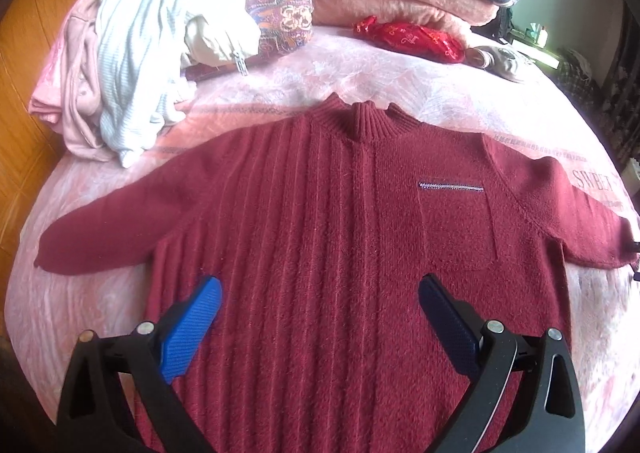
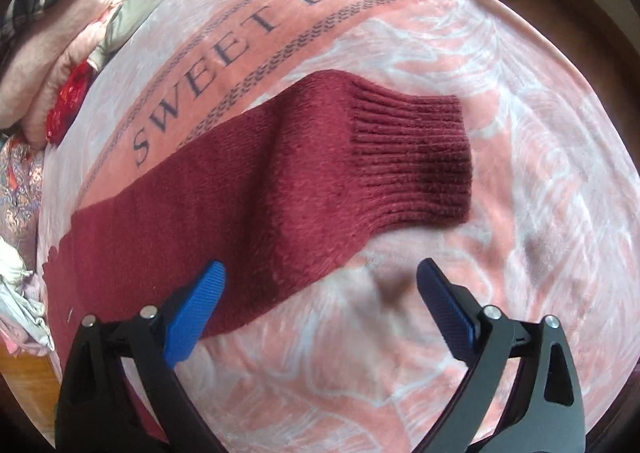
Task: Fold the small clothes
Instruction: 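Move the right tool to the sweater sleeve cuff and grasp it, then carry the held cuff across the sweater body with the right tool, release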
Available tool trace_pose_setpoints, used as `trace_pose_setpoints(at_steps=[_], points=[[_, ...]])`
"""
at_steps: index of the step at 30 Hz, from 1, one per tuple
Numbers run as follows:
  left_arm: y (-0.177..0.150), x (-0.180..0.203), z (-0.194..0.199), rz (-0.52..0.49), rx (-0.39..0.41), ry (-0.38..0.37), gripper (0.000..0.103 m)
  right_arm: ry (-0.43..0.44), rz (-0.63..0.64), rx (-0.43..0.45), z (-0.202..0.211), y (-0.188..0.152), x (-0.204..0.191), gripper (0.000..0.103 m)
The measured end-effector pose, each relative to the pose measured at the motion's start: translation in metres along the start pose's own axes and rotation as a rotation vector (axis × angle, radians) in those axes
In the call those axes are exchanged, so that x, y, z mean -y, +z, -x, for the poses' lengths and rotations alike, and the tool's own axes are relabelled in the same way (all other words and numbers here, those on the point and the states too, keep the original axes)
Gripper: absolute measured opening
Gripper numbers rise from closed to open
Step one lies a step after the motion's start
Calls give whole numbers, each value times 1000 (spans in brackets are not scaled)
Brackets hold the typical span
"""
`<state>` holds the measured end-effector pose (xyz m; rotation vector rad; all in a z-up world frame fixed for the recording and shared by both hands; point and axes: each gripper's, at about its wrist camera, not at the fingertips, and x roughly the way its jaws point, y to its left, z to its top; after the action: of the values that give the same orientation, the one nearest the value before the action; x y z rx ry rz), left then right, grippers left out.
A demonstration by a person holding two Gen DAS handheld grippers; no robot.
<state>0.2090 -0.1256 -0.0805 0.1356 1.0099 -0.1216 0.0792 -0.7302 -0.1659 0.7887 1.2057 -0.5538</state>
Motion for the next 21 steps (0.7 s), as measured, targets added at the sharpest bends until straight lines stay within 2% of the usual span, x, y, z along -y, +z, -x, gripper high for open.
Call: trace_pose_setpoints(at_steps=[1, 3, 6, 8, 9, 11, 12, 14, 17, 21], points=[[0, 1, -4, 4, -6, 5, 99, 11, -11, -10, -3, 2, 3, 76], [-1, 2, -8, 6, -12, 14, 99, 11, -15, -8, -10, 9, 6, 77], [-2, 4, -12, -8, -4, 42, 99, -34, 25, 18, -10, 9, -3, 75], [-4, 4, -12, -19, 2, 55, 99, -28, 40, 41, -5, 7, -5, 53], [-5, 4, -12, -23, 3, 59, 99, -15, 48, 46, -3, 7, -6, 46], [-5, 1, -12, -24, 3, 63, 99, 8, 48, 64, 2, 7, -8, 18], [-5, -1, -12, -23, 5, 68, 99, 23, 40, 82, 7, 5, -9, 12], [-6, -6, -12, -20, 3, 76, 99, 20, 33, 140, 18, 1, -17, 9], [-6, -16, -15, -10, -8, 89, 99, 0, 121, 238, 41, -8, -49, 8], [-5, -32, -19, 16, -23, 107, 99, 19, 285, 313, 66, -33, -125, 8]])
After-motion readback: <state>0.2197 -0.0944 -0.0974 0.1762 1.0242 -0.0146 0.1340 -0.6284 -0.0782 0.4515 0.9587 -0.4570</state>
